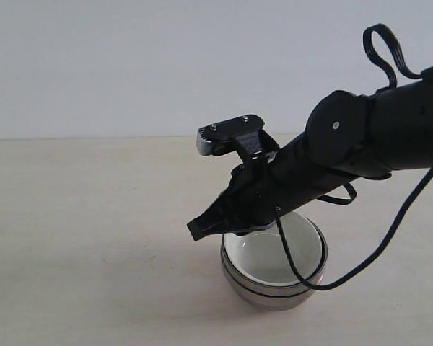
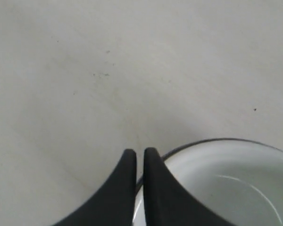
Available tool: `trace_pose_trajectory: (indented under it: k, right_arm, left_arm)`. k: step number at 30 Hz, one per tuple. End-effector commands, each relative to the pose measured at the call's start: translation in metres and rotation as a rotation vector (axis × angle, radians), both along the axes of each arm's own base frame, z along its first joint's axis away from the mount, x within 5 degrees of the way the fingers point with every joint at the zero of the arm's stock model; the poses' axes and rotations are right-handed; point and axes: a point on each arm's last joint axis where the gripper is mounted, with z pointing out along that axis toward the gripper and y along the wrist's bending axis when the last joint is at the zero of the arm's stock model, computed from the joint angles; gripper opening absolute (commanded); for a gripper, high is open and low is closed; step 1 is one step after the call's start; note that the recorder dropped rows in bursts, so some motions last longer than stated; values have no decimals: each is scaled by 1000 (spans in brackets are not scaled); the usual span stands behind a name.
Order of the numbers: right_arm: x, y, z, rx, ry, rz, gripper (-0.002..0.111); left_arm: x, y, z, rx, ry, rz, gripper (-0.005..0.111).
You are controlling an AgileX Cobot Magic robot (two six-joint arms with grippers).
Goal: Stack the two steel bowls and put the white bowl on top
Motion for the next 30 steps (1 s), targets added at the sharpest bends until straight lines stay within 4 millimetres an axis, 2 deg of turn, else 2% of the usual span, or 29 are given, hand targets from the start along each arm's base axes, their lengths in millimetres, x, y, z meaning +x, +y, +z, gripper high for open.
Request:
trace_pose_trajectory:
  k: [1, 7, 12, 15, 18, 23, 30]
  right_arm:
    - [5, 0, 8, 1, -79, 0, 0]
    - [9, -4, 8, -40, -126, -4, 0]
    - [23, -22, 8, -16, -98, -129, 0]
    - [30, -28, 0, -18, -68, -172, 0]
    - [33, -27, -14, -40, -42, -173, 0]
    - [36, -26, -21, -45, -47, -179, 0]
    - [35, -26, -18, -40, -52, -178, 0]
  left_arm:
    - [0, 0, -1, -5, -2, 1, 4]
    - [0, 0, -1, -5, -2, 1, 4]
    - [0, 0, -1, -5, -2, 1, 4]
    - [0, 0, -1, -5, -2, 1, 4]
    - [0, 0, -1, -5, -2, 1, 4]
    - [0, 0, -1, -5, -2, 1, 4]
    - [0, 0, -1, -5, -2, 1, 4]
